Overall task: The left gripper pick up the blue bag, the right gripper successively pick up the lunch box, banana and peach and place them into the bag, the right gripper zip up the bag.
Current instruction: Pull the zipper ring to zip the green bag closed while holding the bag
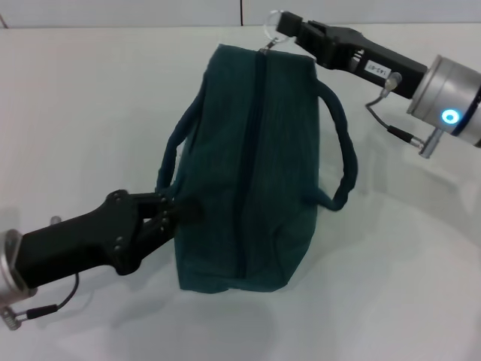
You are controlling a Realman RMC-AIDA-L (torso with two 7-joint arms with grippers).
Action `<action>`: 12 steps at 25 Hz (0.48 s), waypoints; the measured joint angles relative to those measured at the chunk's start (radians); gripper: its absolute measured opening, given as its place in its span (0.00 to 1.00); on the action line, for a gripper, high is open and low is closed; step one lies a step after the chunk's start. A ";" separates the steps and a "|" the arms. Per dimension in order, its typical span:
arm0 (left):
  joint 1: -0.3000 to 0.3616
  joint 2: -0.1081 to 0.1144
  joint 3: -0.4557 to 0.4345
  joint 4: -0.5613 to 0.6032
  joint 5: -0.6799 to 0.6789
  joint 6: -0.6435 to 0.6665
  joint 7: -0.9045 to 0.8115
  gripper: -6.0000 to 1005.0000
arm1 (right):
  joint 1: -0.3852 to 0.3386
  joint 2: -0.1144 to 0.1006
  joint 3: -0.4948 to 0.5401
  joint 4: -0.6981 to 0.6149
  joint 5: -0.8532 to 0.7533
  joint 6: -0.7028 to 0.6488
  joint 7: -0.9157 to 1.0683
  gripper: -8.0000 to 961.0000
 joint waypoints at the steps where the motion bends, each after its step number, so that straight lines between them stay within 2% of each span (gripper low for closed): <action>1: 0.005 0.002 -0.004 0.000 0.000 0.000 -0.001 0.07 | -0.003 0.000 0.003 0.003 0.000 0.002 0.000 0.11; 5: 0.015 0.002 -0.040 -0.004 0.000 -0.002 0.002 0.07 | -0.008 0.001 0.002 0.002 -0.003 0.004 0.000 0.11; 7: 0.024 -0.011 -0.144 -0.009 0.000 -0.005 0.002 0.07 | -0.008 0.001 0.000 -0.001 -0.005 0.002 -0.001 0.11; 10: 0.022 -0.015 -0.194 -0.005 -0.001 -0.003 -0.003 0.07 | -0.010 0.002 -0.001 0.001 -0.006 -0.007 -0.001 0.11; 12: 0.013 -0.014 -0.252 -0.004 -0.001 -0.004 -0.024 0.12 | -0.013 0.001 -0.001 0.001 -0.007 -0.019 -0.001 0.11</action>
